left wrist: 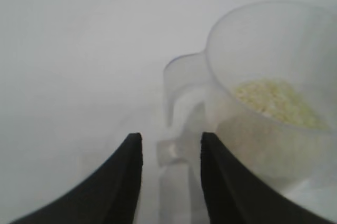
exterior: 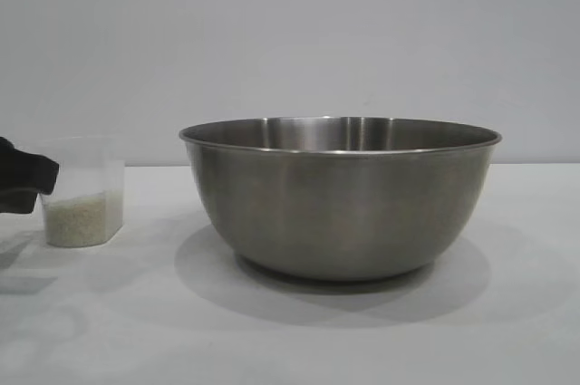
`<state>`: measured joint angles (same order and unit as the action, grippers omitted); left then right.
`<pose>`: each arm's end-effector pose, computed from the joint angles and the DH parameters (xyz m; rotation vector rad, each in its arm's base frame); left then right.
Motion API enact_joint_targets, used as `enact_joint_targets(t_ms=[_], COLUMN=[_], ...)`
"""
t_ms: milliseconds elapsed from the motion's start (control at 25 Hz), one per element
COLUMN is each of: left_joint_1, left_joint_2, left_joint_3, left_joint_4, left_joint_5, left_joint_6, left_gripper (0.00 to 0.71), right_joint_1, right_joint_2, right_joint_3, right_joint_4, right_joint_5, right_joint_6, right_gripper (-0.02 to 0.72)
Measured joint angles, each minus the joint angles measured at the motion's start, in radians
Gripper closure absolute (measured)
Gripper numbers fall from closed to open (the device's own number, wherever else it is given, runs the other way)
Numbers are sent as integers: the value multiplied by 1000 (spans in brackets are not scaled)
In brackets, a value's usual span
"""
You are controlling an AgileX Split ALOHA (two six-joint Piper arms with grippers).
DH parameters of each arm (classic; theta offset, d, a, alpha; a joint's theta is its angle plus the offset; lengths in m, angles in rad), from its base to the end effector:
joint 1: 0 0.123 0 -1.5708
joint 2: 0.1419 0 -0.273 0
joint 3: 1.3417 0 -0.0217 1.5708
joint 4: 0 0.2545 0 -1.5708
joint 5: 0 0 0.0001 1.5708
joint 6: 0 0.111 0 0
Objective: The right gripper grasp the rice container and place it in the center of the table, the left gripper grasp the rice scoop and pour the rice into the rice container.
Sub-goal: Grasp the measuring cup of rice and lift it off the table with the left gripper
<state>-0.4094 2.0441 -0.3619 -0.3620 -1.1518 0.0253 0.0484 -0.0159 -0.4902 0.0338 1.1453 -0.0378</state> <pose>0.2590 -0.0733 0.0435 0.0787 2.0109 -0.0055 0.0223 0.0045 0.2593 -0.0949 2.1205 0.0472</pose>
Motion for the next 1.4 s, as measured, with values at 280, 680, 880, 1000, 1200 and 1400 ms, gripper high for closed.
enact_joint_targets(t_ms=[280, 680, 880, 1000, 1200, 1400], left_joint_1=[0, 21, 49, 54, 59, 60], left_joint_2=[1, 13, 19, 19, 19, 19], left_joint_3=[-29, -70, -82, -89, -100, -100], left_joint_4=[-12, -8, 22, 56, 94, 97], left_joint_5=[0, 0, 0, 0, 0, 0], left_joint_6=[0, 13, 13, 13, 13, 14], left_gripper=[485, 485, 485, 485, 580, 710], right_joint_1=[0, 0, 0, 0, 0, 0], right_joint_2=[0, 0, 0, 0, 0, 0], right_joint_3=[0, 0, 0, 0, 0, 0], right_joint_4=[0, 0, 0, 2, 2, 2], right_joint_5=[0, -2, -2, -2, -2, -2], right_joint_6=[0, 0, 0, 0, 0, 0], right_gripper=[441, 441, 441, 441, 441, 441])
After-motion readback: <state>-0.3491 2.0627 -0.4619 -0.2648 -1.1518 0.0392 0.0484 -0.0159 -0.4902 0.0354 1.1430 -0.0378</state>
